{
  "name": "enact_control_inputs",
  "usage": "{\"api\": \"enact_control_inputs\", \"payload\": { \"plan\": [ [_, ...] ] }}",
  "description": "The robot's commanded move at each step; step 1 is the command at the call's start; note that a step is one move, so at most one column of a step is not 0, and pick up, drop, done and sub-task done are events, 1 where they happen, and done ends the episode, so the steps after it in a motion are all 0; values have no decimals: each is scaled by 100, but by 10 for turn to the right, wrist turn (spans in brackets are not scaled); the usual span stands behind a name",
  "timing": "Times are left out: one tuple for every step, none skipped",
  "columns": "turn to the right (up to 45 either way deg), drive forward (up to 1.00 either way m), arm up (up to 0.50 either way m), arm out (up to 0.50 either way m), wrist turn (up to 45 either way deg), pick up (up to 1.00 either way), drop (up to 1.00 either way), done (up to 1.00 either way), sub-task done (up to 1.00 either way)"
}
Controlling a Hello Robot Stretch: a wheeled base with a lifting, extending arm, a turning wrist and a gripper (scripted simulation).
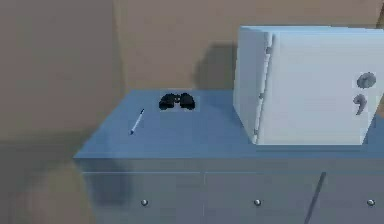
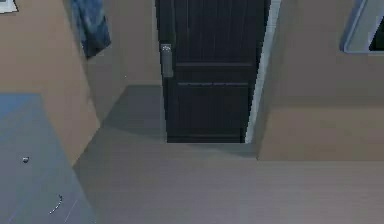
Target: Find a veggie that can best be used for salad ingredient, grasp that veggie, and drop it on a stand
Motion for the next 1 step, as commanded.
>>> {"api": "enact_control_inputs", "payload": {
  "plan": [
    [450, 0, 0, 0, 0, 0, 0, 0, 0]
  ]
}}
